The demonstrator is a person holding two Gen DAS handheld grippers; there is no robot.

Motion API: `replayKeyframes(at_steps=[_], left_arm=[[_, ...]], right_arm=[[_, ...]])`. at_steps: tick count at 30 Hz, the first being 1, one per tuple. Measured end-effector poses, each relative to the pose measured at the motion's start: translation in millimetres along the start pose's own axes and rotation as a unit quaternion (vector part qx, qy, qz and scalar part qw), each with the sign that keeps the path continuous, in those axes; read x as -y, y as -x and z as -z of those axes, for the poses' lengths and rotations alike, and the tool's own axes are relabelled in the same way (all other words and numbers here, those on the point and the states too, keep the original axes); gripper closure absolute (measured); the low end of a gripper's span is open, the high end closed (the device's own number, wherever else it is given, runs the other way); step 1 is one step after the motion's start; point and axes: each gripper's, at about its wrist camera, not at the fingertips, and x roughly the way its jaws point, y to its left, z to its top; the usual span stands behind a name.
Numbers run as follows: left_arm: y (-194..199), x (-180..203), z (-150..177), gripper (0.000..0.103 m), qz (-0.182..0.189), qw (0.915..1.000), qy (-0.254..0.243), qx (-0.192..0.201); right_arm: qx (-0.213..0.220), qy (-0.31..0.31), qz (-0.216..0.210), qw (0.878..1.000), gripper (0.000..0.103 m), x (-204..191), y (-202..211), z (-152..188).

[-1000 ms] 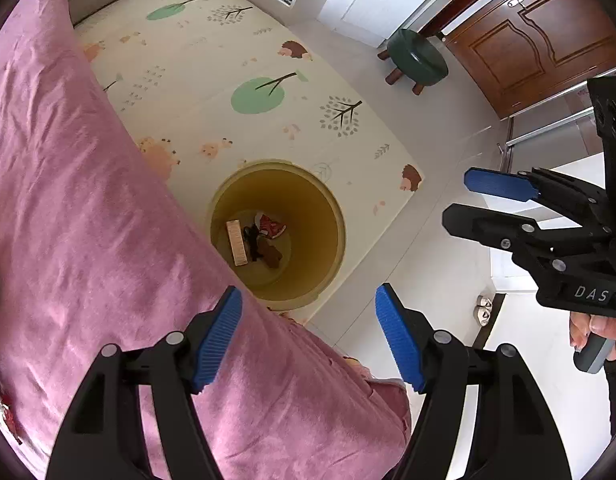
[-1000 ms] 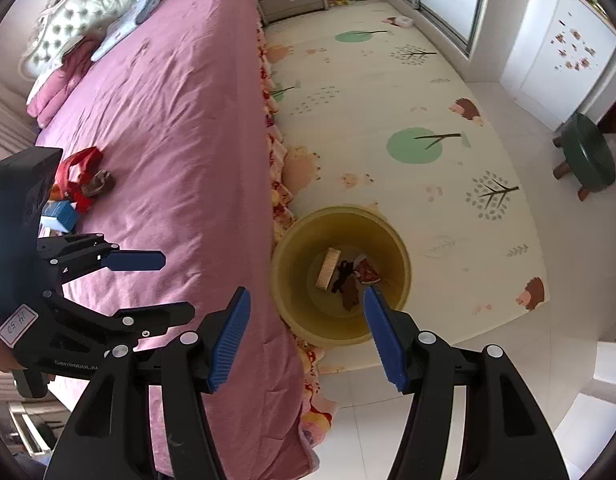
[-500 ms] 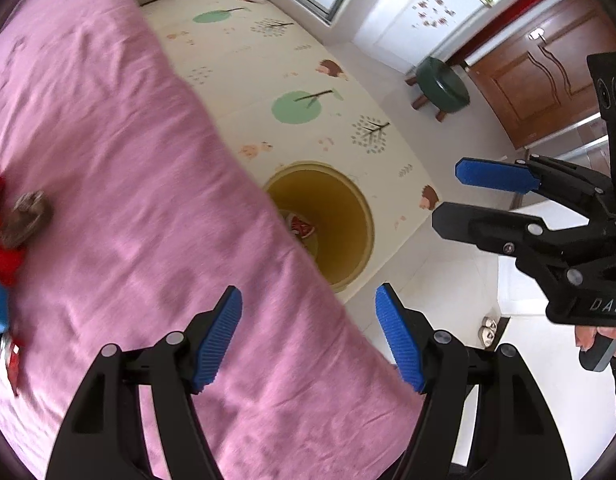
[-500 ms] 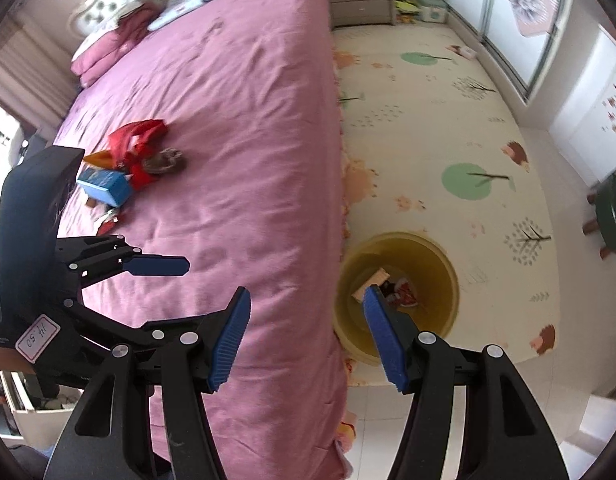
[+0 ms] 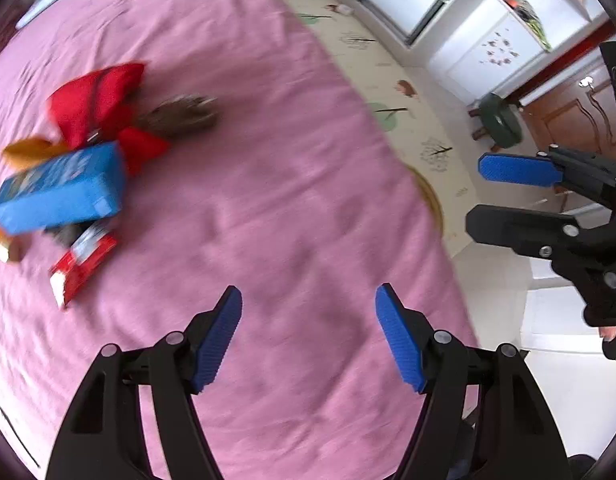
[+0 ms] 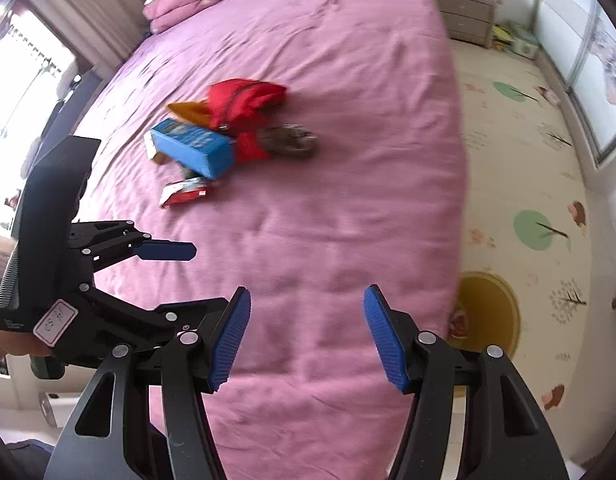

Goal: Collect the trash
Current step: 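Move both open tools back over the remaining items on the bed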

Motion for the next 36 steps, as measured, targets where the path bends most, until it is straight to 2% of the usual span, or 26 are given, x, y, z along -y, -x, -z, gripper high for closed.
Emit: replayKeyframes(at_steps=[6, 14, 28, 36], left_arm=[[12, -59, 21, 0.034, -0.019, 0.9995, 0.024, 0.000], [18, -119, 27, 0.034, -0.027, 0.9989, 0.039, -0.001], [0, -197, 1, 0.033, -0.038, 0.9984, 0.039, -0.016], [-34, -217, -16, 0.031, -0.028, 0.9986, 0.018, -0.042]], right_arm=[[-0.014, 0.022, -0.020, 0.999, 0.045, -50, -30, -19], [-0.030, 0.037, -0.029, 0.998, 0.045, -95, -64, -40], [-0.049, 0.031, -0.039, 0.998, 0.045, -117, -112, -86], [-0.068, 0.032, -0.042, 0.996, 0.045, -113, -137, -101]])
